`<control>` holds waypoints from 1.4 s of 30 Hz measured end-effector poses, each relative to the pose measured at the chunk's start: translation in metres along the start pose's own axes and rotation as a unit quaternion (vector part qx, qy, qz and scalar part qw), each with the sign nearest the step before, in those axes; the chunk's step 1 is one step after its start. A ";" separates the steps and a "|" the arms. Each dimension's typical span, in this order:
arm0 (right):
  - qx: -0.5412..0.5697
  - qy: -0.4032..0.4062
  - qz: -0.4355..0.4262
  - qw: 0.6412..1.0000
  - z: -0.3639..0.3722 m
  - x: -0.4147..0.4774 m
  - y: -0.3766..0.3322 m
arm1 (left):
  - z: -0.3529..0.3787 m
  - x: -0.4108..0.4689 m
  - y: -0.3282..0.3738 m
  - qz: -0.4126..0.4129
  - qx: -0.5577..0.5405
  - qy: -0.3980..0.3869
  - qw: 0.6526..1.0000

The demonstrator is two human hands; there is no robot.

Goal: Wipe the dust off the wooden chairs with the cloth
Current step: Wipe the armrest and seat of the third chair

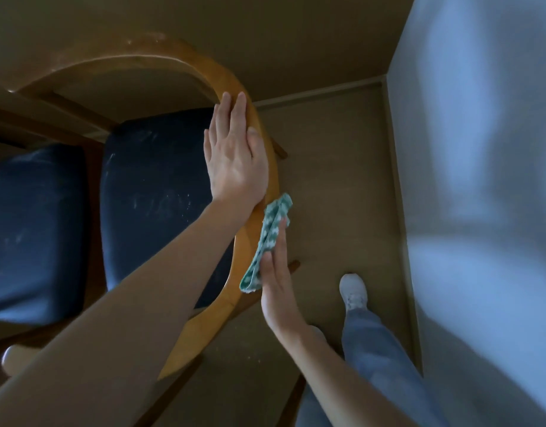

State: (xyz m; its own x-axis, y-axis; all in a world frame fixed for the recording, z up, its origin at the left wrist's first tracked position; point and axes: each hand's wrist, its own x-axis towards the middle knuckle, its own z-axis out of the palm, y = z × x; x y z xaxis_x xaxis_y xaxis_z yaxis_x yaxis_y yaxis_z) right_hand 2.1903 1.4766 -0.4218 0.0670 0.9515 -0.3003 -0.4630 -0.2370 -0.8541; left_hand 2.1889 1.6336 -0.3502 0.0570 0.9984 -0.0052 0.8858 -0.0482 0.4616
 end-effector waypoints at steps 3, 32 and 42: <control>-0.003 0.028 0.005 1.000 0.018 -0.034 0.019 | 0.000 0.001 -0.003 0.011 0.002 -0.005 1.000; -0.044 0.008 0.055 0.997 -0.017 0.033 -0.054 | -0.019 -0.063 -0.059 0.160 0.081 -0.101 0.979; -0.500 -0.213 -0.017 0.839 0.005 0.203 -0.155 | -0.016 -0.051 -0.020 0.036 0.023 0.021 0.999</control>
State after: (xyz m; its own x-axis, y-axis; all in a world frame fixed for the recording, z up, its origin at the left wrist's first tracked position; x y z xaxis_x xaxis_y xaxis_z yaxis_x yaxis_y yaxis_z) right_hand 2.2711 1.7077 -0.3487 -0.3549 0.8946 -0.2717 0.5201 -0.0526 -0.8525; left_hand 2.1612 1.5845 -0.3454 0.1036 0.9925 0.0648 0.8999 -0.1213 0.4188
